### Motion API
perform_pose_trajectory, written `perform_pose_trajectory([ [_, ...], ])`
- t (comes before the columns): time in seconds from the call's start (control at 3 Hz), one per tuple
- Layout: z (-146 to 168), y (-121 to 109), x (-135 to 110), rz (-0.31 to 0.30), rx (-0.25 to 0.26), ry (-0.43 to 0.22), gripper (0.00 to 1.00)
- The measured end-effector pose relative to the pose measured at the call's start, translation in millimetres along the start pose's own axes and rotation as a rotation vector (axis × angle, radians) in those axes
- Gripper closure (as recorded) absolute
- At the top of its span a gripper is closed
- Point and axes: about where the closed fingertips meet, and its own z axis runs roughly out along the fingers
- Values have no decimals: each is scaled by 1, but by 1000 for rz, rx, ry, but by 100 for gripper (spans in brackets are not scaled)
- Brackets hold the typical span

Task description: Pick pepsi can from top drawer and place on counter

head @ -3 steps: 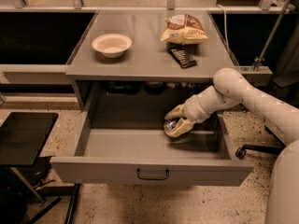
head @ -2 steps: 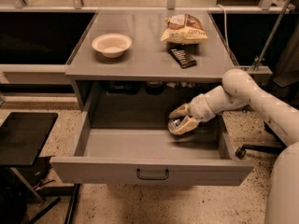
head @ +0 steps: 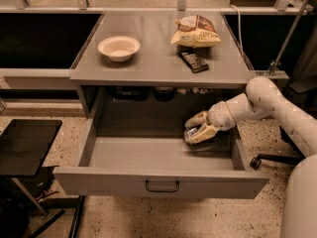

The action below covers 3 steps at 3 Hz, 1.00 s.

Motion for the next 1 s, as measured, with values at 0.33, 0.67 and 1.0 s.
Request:
perform_pose_trajectory([
  [0.33,-2,0,-3,0,0,0,100],
  [0.67,-28,13,-12,-27,78,36,100],
  [1.0,-88,45,-50,-167,272,110,100],
])
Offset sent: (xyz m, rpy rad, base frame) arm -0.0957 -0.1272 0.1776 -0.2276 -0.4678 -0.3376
